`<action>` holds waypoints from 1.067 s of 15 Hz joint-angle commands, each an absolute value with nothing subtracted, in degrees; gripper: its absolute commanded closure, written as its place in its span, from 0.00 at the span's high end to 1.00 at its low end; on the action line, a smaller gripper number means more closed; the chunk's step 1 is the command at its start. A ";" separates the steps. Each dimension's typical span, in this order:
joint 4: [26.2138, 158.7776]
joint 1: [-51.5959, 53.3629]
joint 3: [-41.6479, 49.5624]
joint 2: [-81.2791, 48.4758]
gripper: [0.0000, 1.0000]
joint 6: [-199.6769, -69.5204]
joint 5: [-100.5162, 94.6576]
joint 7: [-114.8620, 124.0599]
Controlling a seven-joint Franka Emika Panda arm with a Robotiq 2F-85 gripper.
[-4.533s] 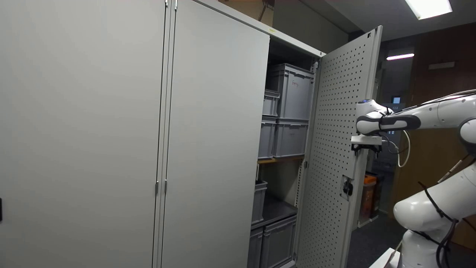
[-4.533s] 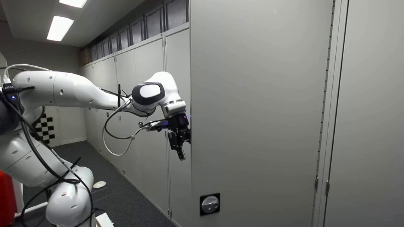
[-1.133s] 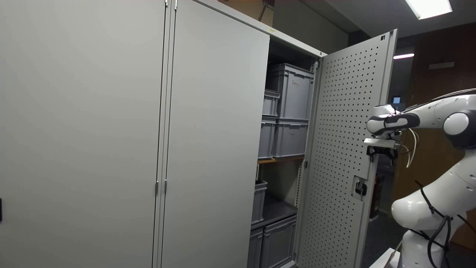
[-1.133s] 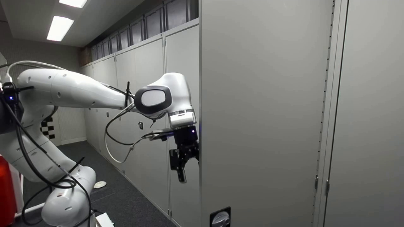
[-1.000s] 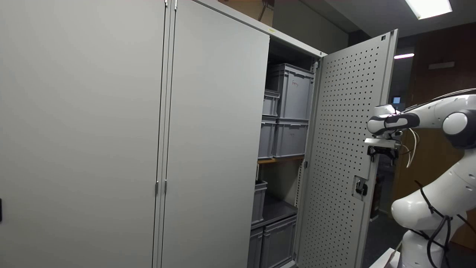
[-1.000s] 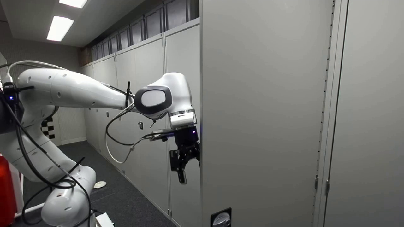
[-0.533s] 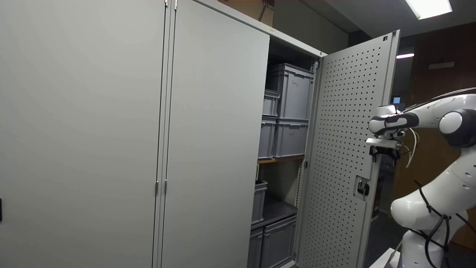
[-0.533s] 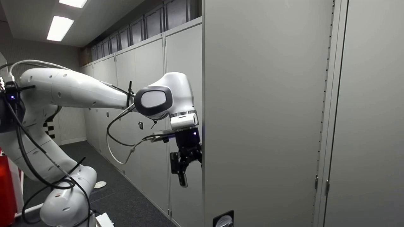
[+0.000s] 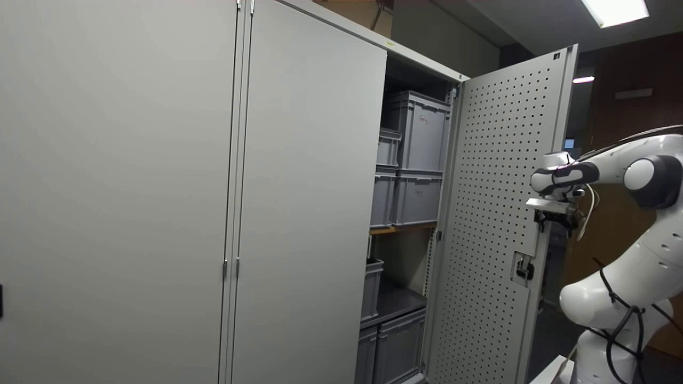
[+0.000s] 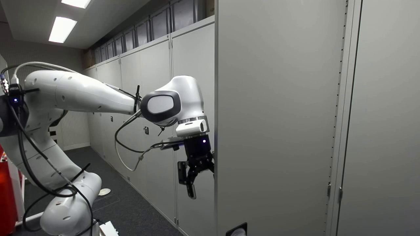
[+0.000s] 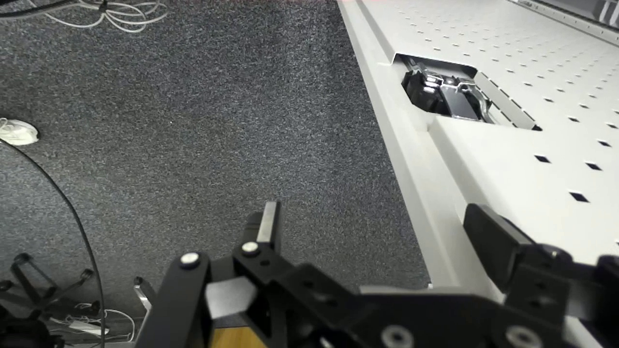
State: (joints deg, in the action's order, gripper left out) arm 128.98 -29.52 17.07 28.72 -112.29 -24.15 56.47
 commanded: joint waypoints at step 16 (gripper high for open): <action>127.91 -28.50 12.94 24.50 1.00 -118.30 -34.70 62.22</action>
